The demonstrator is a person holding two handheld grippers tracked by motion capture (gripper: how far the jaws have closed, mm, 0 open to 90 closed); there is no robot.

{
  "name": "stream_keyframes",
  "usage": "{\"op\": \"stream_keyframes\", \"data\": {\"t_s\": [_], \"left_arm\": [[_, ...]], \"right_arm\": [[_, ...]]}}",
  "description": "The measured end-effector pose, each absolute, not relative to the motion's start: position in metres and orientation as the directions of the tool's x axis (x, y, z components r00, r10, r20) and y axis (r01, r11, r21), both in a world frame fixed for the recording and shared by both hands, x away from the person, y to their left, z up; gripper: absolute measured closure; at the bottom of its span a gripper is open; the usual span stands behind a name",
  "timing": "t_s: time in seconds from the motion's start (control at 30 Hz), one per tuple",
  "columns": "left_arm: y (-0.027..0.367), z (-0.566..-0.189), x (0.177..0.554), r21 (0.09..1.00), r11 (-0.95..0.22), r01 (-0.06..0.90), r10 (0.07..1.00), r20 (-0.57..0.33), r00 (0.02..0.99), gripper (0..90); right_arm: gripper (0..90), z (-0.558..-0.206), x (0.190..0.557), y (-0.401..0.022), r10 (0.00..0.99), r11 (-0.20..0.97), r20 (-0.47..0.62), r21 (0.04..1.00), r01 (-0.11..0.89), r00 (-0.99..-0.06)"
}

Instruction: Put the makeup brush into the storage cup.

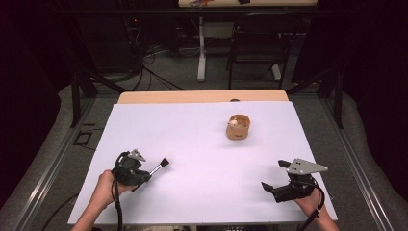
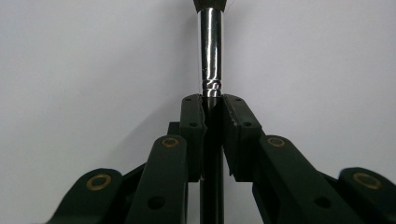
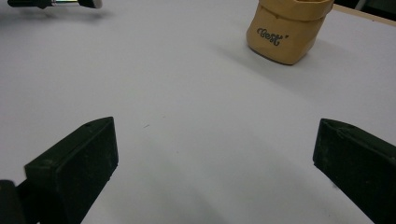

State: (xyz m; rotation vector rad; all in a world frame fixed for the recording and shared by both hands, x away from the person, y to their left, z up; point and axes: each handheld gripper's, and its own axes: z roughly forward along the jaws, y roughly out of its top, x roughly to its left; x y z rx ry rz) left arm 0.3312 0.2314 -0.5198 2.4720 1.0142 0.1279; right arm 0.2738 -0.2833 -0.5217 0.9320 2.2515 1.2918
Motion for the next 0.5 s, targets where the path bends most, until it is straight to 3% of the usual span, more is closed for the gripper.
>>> {"op": "stream_keyframes", "data": {"t_s": [0.37, 0.5], "left_arm": [[0.2288, -0.5162, 0.3285, 0.511, -0.597, 0.619, 0.662, -0.123, 0.740, 79.3], [0.2278, -0.5135, 0.3269, 0.533, -0.590, 0.606, 0.668, -0.099, 0.738, 79.3]], "right_arm": [[0.0, -0.5214, 0.2740, -0.2831, 0.707, 0.361, 0.000, 0.860, 0.361, -0.707], [0.0, -0.5219, 0.2744, -0.2827, 0.712, 0.361, -0.001, 0.858, 0.364, -0.703]]}}
